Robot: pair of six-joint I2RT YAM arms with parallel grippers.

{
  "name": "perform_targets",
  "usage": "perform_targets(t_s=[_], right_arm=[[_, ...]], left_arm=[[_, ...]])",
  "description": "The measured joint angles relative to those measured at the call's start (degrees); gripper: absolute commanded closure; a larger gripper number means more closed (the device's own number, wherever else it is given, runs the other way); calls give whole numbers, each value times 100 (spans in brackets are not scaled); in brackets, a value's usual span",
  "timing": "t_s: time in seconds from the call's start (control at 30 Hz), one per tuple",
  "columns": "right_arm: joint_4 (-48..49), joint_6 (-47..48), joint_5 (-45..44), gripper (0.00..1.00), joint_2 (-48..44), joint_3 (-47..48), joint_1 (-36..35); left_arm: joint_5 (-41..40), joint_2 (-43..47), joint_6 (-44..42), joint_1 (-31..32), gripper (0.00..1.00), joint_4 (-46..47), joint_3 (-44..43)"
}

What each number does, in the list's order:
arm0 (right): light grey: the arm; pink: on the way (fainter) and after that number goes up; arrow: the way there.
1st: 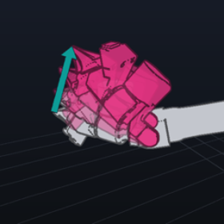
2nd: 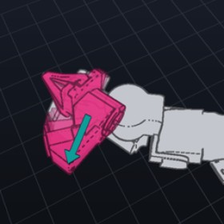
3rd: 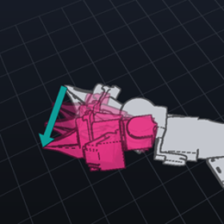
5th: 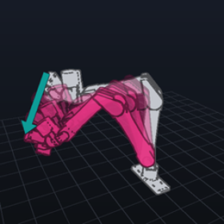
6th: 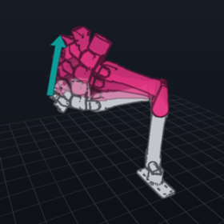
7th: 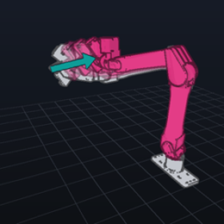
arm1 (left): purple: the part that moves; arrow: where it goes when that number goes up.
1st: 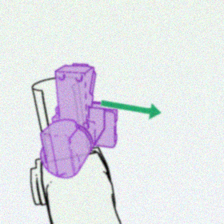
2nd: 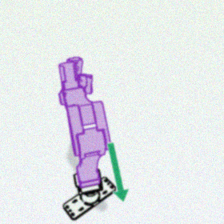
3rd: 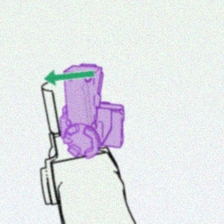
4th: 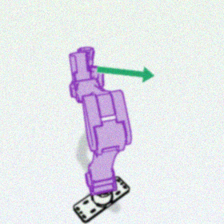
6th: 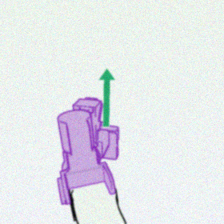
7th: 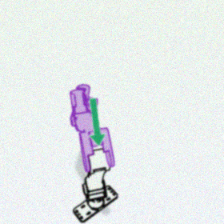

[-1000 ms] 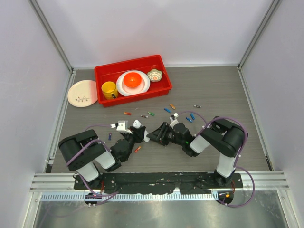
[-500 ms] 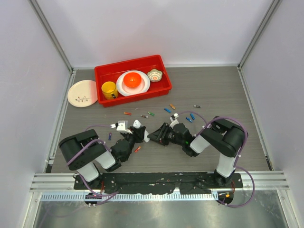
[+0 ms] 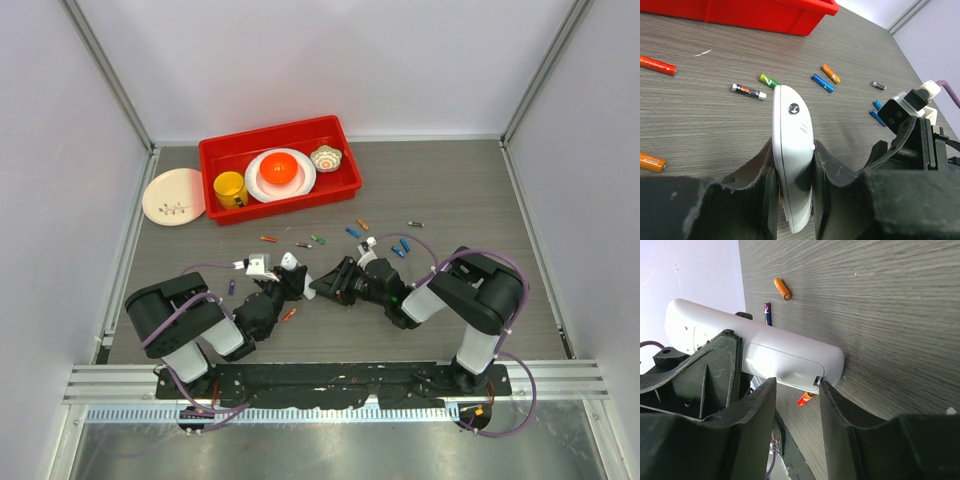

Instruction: Load the batteries into the remote control

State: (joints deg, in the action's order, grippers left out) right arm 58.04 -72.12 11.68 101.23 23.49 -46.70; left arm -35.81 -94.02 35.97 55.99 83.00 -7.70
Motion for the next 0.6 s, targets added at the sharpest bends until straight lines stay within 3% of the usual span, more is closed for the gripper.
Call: perform_targets(t_s=[0.23,0.6], right_arm=[[-44,2,-9,67,7,0,0],[-111,33,-39,73,33,0,0]], left_arm=[[2,0,7,0,100,0,0],[-13,-59,70,0,100,55,0]])
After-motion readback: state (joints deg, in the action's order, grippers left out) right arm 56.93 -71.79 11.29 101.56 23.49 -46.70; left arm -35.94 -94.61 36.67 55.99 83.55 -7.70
